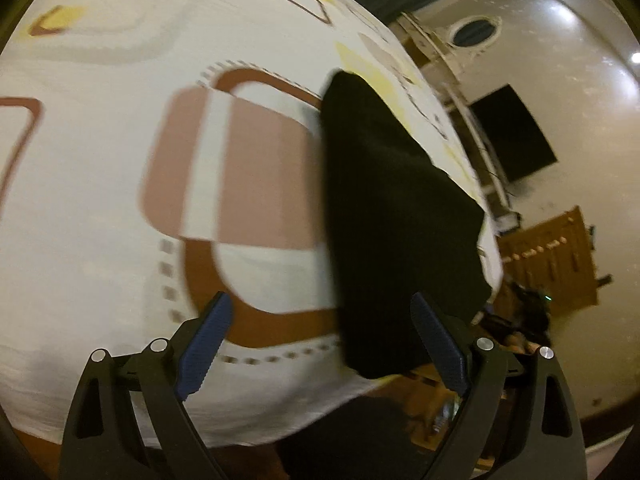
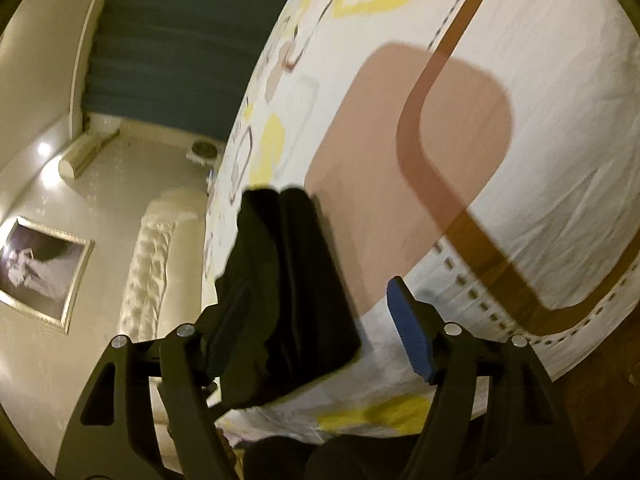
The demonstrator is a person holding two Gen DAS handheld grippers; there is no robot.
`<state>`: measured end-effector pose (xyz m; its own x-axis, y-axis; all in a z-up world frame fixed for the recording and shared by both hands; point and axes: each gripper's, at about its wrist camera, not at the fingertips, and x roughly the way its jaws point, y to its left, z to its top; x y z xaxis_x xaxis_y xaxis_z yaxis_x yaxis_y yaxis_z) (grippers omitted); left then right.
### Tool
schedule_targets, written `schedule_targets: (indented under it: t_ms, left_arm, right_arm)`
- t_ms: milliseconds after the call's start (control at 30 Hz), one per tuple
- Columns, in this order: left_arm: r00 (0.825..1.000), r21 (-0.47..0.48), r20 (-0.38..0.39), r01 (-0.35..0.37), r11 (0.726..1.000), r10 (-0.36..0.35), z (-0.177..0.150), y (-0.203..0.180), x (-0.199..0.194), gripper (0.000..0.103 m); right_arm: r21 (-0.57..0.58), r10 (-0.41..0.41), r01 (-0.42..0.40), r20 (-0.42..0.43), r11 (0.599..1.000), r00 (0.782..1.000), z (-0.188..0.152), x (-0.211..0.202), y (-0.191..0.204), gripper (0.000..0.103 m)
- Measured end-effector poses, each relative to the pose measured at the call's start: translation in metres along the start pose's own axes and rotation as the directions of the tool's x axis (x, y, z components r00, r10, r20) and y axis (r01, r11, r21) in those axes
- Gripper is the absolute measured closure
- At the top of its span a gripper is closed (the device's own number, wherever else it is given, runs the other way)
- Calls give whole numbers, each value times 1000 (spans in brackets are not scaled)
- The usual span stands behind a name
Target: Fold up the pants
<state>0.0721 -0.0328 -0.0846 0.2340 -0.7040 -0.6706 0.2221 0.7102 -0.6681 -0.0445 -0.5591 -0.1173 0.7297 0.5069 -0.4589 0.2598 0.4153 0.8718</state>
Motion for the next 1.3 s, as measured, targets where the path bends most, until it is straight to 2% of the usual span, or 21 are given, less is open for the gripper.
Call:
schedule_targets:
  t_ms: [267, 567, 633, 667, 700, 733, 767, 867, 967, 1300]
  left_arm:
    - [995, 21, -46, 88, 996, -87, 1, -24, 29, 14]
    - [990, 28, -64, 131, 991, -129, 3, -39, 52, 14]
    - [989, 24, -62, 138, 990, -137, 3, -39, 53, 15]
    - [988, 20, -61, 140, 990, -139, 2, -39, 53, 17]
    - [989, 19, -60, 138, 990, -137, 2, -38, 53, 22]
    - [990, 19, -64, 128, 992, -126, 2, -37, 53, 33]
    - [992, 21, -69, 107, 994, -105, 3, -37, 54, 42]
    - [995, 20, -65, 81, 997, -79, 2, -33, 50, 52]
    - [997, 32, -62, 55, 998, -53, 3, -35, 47, 56]
    - [999, 90, -47, -16, 996, 21, 5, -43, 43, 60]
  right_arm:
    - [-28, 10, -12, -71, 1000, 997, -9, 24, 2, 32]
    - [-55, 40, -46, -116, 997, 992, -12, 47, 8, 30]
    - [-97, 13, -26, -131, 995, 991, -13, 55, 16, 30]
    - [-131, -17, 0, -134, 991, 991, -14, 58, 20, 35]
    - [-153, -48, 27, -136, 988, 990, -14, 61, 23, 43]
    - [-177, -83, 58, -136, 982, 987, -15, 63, 25, 53]
    - [-190, -93, 66, -136, 980, 986, -16, 63, 26, 56]
    - [-200, -96, 68, -131, 977, 987, -18, 63, 28, 62]
    - [-210, -102, 74, -124, 975, 987, -20, 63, 30, 64]
    - [-214, -107, 83, -104, 973, 989, -27, 62, 35, 65]
